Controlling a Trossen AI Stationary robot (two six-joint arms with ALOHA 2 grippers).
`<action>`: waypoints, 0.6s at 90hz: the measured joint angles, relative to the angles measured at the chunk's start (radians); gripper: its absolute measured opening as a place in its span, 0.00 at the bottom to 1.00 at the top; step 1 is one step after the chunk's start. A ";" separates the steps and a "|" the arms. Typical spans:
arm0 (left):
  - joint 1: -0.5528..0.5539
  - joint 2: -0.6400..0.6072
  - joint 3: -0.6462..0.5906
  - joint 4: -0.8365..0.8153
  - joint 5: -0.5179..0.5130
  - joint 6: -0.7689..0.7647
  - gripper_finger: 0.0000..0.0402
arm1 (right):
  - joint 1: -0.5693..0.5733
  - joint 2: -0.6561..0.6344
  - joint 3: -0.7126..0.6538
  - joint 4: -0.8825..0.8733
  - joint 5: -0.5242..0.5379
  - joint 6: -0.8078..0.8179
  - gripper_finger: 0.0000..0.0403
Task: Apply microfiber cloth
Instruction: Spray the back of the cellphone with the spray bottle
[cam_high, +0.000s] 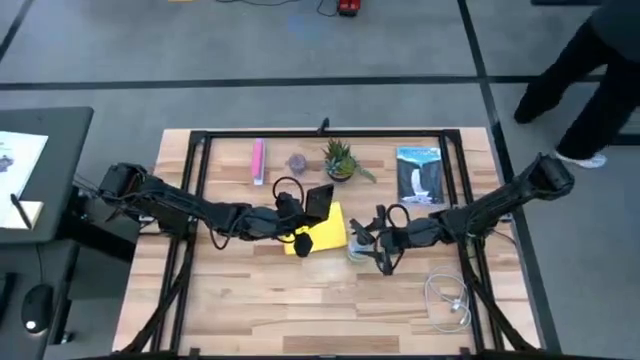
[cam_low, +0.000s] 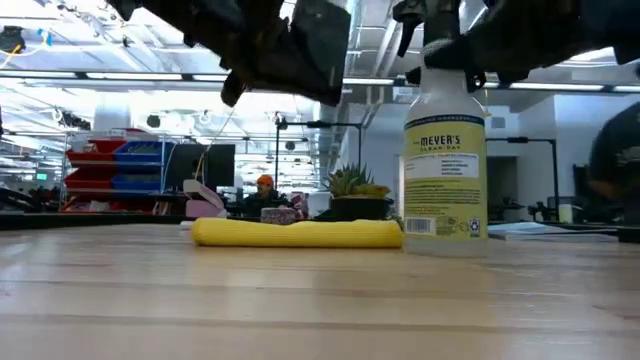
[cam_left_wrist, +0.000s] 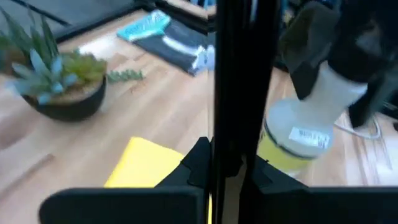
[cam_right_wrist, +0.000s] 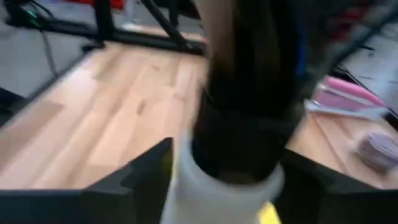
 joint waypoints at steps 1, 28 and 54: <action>0.000 0.000 -0.004 0.000 0.004 -0.007 0.03 | 0.001 -0.003 0.000 -0.004 0.002 -0.001 0.40; -0.013 0.000 -0.152 0.078 0.050 -0.174 0.03 | 0.005 -0.172 0.000 -0.299 0.107 0.051 0.35; -0.063 0.000 -0.254 0.127 0.051 -0.272 0.03 | 0.004 -0.372 0.000 -0.619 0.185 0.194 0.36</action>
